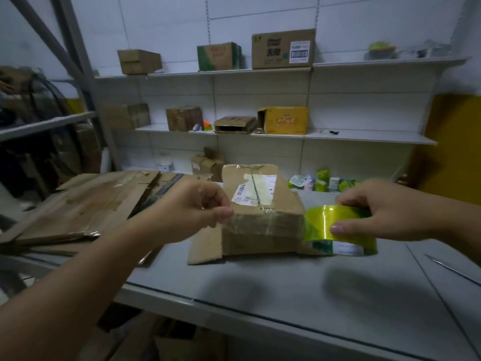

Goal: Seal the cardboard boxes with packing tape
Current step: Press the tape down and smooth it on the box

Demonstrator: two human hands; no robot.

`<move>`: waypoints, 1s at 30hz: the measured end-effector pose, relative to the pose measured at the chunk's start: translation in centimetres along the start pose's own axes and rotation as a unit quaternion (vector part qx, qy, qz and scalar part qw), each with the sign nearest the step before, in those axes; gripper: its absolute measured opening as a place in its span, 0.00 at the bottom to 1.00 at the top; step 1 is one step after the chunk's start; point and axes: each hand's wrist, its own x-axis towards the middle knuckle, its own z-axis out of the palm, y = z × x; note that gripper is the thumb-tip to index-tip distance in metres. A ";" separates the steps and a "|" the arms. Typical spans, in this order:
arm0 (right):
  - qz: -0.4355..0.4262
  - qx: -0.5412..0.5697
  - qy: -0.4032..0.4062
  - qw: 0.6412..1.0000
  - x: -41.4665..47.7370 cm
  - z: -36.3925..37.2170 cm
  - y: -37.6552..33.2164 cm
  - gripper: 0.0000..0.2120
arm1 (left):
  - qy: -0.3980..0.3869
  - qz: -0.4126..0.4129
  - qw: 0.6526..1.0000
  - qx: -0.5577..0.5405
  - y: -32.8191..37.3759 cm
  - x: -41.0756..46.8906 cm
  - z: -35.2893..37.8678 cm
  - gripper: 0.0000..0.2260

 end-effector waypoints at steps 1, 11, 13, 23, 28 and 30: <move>-0.007 0.028 -0.007 1.000 0.2 0.0 0.2 0.29 | 0.003 -0.003 1.000 -0.011 -0.2 0.2 -0.3 0.02; 0.072 0.079 0.028 0.994 0.2 -0.3 3.9 0.28 | 0.041 -0.026 0.999 -0.007 -3.2 0.7 -0.7 0.02; 0.111 0.032 0.045 0.992 1.0 -0.4 4.1 0.26 | 0.041 -0.020 0.999 -0.004 -3.9 1.5 -0.1 0.02; 0.137 -0.192 0.020 0.972 3.8 0.6 4.7 0.26 | 0.086 -0.009 0.996 0.030 -5.9 2.5 2.0 0.03; 0.138 -0.218 -0.011 0.966 5.7 2.5 5.6 0.17 | 0.084 -0.007 0.996 -0.015 -7.7 2.4 4.2 0.07; 0.126 -0.211 -0.012 0.969 6.8 3.3 5.5 0.13 | 0.081 -0.015 0.995 -0.055 -8.5 2.5 4.9 0.07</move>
